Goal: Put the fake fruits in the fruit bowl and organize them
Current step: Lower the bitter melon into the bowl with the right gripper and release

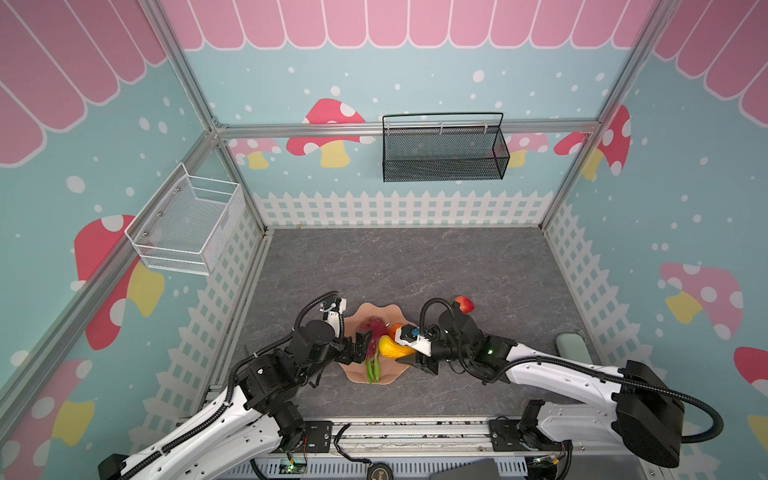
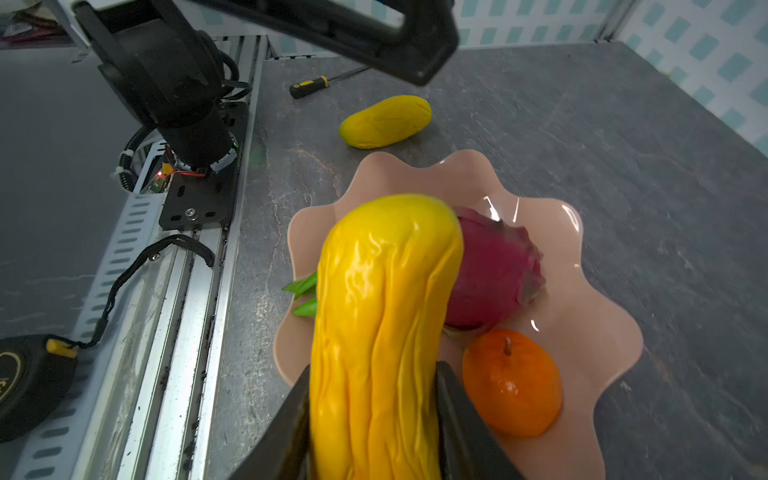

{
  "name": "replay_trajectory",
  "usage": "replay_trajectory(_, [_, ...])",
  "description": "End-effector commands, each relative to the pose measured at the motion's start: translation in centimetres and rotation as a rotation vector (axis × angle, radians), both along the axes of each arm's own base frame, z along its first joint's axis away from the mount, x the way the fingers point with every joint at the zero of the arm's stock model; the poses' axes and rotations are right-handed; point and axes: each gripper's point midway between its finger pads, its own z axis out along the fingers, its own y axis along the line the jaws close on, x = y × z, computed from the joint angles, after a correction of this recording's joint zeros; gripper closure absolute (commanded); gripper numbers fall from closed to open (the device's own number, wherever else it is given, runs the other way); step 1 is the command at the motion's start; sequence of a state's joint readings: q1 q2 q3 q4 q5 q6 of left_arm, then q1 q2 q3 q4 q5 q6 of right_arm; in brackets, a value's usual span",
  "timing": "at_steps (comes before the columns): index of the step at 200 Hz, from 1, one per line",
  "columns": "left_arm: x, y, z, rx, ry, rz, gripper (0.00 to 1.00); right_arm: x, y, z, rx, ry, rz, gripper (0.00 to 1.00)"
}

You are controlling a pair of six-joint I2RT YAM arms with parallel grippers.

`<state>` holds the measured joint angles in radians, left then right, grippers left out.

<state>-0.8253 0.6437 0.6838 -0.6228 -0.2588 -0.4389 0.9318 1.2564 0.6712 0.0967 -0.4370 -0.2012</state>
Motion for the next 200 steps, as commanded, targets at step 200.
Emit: replay_trajectory(200, [-3.2, -1.3, -2.2, 0.014, 0.27, -0.096, 0.0, 0.8, 2.2, -5.7, -0.228, -0.338, 0.371, 0.49])
